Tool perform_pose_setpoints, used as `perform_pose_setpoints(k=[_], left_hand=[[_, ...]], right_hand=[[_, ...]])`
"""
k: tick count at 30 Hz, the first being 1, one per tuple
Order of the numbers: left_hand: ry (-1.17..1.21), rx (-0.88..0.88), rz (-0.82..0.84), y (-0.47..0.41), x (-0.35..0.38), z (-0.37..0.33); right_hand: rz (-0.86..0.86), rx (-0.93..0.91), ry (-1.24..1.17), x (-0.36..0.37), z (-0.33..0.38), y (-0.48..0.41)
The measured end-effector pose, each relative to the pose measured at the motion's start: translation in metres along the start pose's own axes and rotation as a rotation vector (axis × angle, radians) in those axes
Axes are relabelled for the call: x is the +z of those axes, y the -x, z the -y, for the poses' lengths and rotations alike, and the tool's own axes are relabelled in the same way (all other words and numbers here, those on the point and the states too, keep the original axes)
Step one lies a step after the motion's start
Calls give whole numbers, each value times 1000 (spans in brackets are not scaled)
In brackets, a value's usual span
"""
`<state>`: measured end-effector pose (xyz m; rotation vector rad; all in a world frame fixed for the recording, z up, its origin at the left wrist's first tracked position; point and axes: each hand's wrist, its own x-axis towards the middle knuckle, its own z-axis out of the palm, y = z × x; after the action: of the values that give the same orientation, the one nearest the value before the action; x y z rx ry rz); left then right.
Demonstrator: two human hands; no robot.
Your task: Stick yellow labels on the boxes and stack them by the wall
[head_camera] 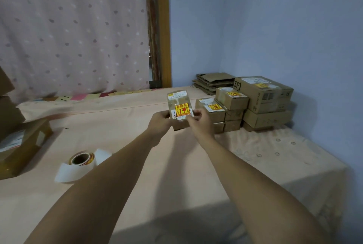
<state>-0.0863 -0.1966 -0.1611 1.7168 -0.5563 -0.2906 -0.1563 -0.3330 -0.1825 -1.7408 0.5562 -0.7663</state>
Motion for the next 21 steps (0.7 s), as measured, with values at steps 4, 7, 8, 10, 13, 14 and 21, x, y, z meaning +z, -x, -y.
perform_pose_setpoints(k=[4, 7, 8, 10, 13, 14, 21], left_hand=[[-27, 59, 116, -17, 29, -12], [-38, 93, 63, -31, 52, -19], [-25, 106, 41, -34, 60, -21], [-11, 125, 5, -43, 78, -23], [-7, 138, -35, -54, 102, -22], [1, 138, -47, -56, 108, -21], [-72, 111, -130, -73, 131, -17]], right_hand=[[-77, -2, -95, -30, -5, -19], [-142, -12, -71, -52, -12, -34], [-160, -14, -55, -59, -13, -38], [-197, -5, -8, -70, -15, -48], [-246, -17, 89, -83, -21, -61], [-251, -28, 116, -85, -23, -66], [-256, -12, 224, -93, -30, -89]])
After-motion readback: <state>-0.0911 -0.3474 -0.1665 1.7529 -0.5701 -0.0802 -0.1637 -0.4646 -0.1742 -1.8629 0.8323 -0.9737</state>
